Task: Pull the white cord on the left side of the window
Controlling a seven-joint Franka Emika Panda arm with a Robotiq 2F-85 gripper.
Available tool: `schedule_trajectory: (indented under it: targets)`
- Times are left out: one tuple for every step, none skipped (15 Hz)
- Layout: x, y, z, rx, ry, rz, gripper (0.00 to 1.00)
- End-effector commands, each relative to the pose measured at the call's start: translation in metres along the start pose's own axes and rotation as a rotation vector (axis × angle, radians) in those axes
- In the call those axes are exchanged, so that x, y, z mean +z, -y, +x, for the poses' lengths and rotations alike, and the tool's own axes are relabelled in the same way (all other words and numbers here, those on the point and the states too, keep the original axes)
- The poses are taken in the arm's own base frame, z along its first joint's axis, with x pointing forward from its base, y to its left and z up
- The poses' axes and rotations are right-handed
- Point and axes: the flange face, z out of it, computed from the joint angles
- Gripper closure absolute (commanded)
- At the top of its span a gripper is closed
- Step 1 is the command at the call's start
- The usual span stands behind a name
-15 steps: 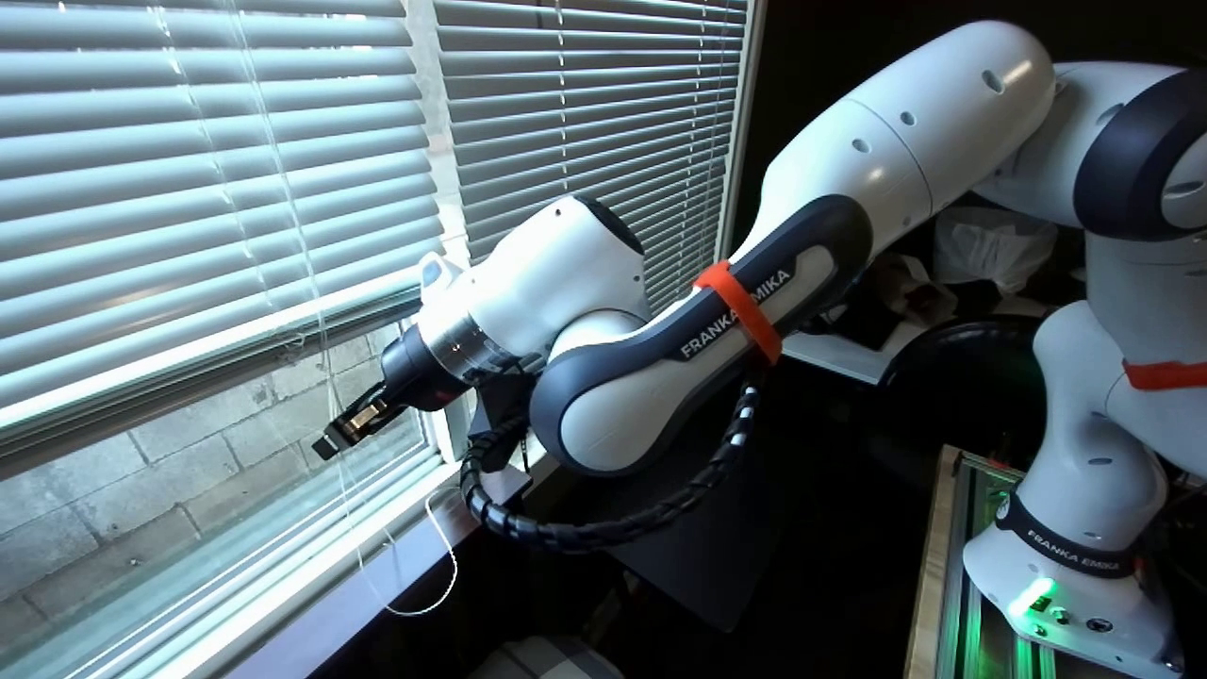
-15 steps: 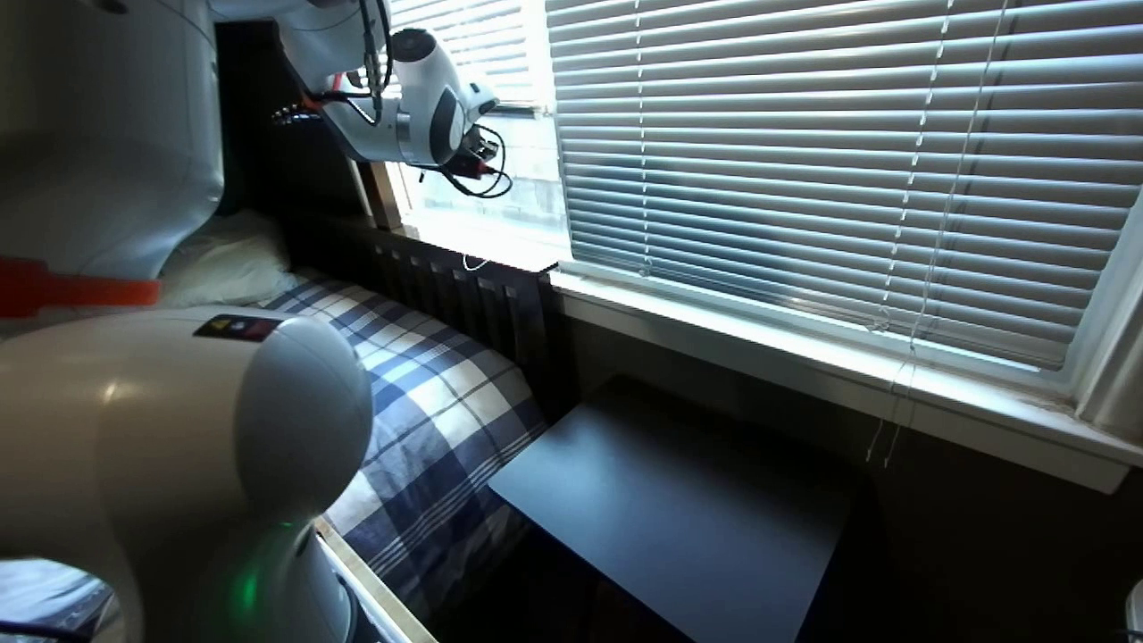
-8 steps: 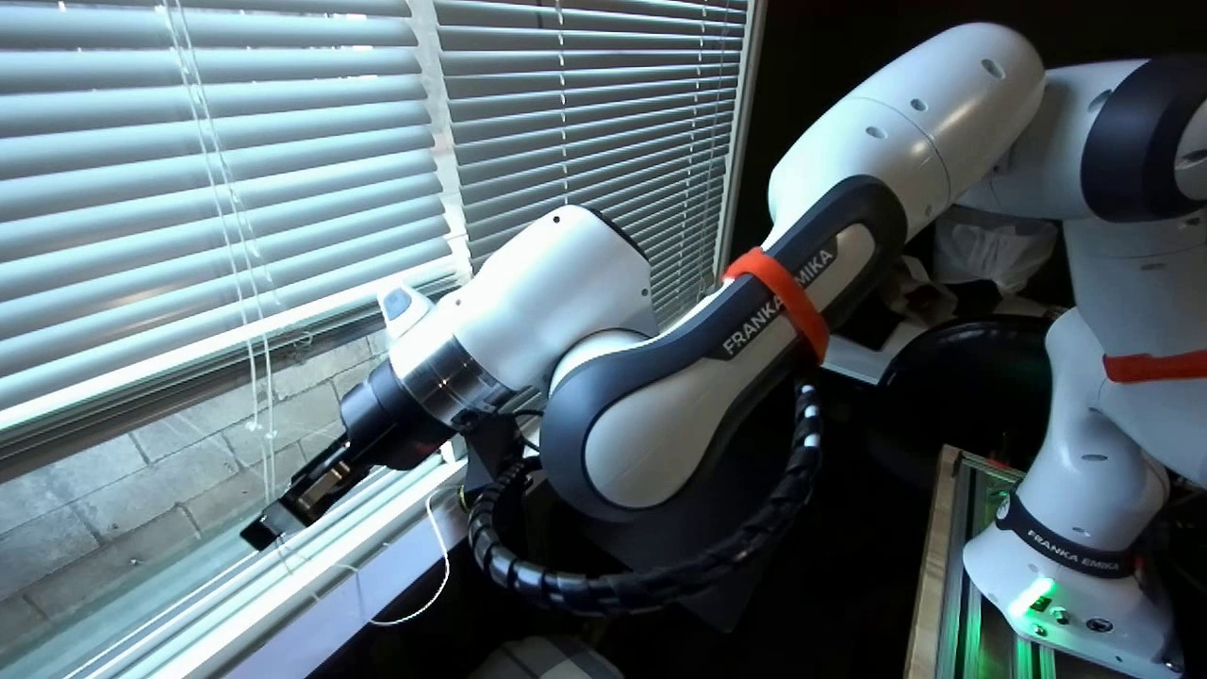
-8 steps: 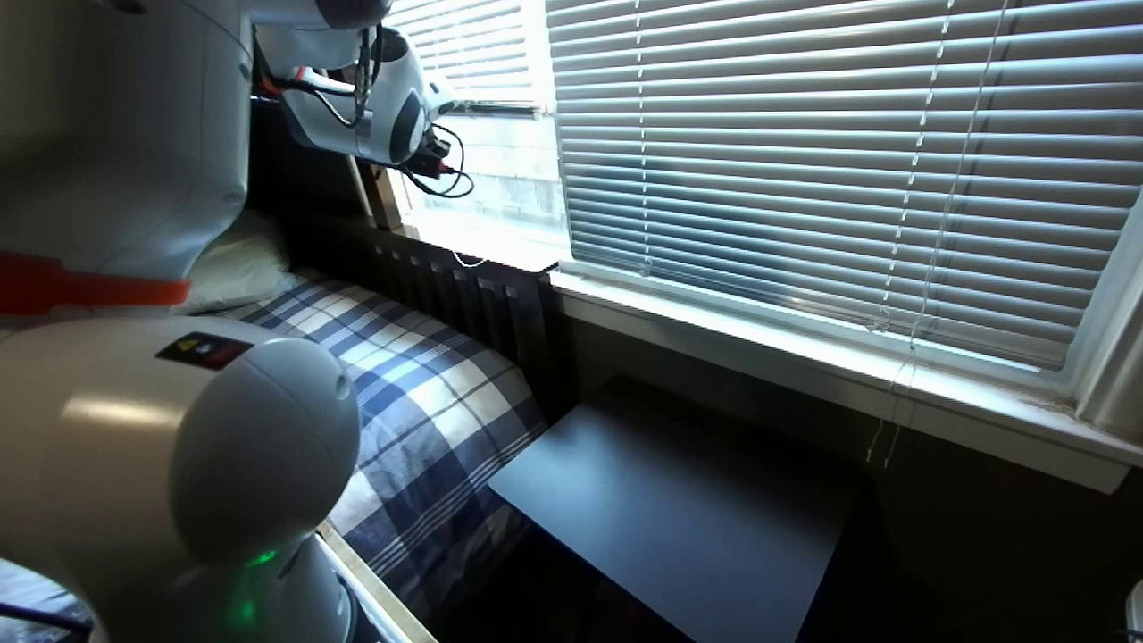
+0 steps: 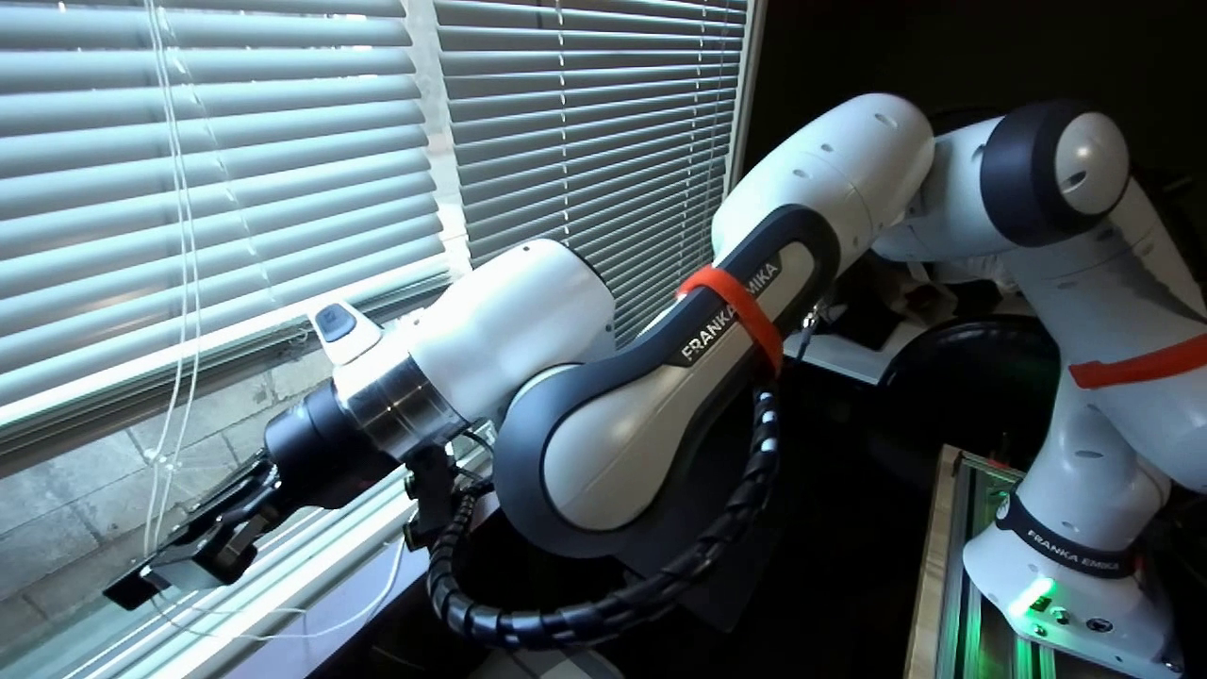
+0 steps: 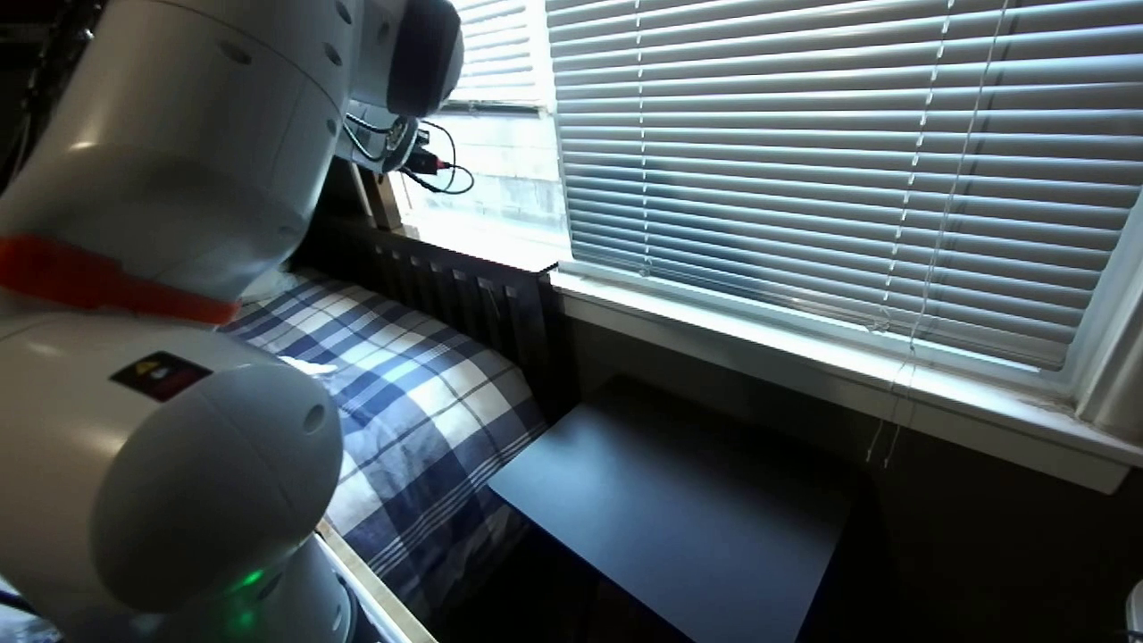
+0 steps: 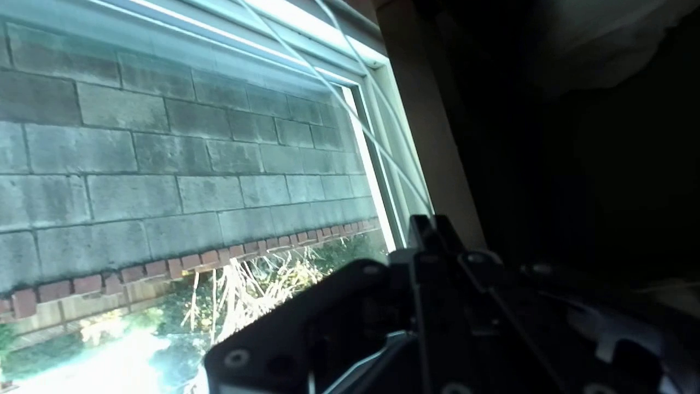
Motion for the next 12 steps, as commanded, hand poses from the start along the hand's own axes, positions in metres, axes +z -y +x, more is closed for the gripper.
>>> schedule_trajectory:
  targets:
    - [0.028,-0.012,-0.004,-0.099,-0.074,0.066,1.00]
    - [0.034,-0.013,-0.006,-0.128,-0.078,0.084,1.00]
    - [0.042,-0.015,-0.011,-0.162,-0.071,0.098,1.00]
    - [0.051,-0.016,-0.018,-0.194,-0.062,0.113,1.00]
    - [0.059,-0.016,-0.024,-0.223,-0.049,0.132,1.00]
    - [0.068,-0.017,-0.033,-0.248,-0.024,0.147,1.00]
    - [0.074,-0.016,-0.039,-0.267,-0.010,0.163,1.00]
    - [0.078,-0.016,-0.040,-0.285,-0.007,0.174,1.00]
    - [0.083,-0.018,-0.043,-0.295,0.002,0.186,1.00]
    - [0.087,-0.020,-0.046,-0.307,0.020,0.193,1.00]
    - [0.090,-0.021,-0.049,-0.319,0.040,0.199,1.00]
    - [0.093,-0.023,-0.051,-0.324,0.053,0.205,1.00]
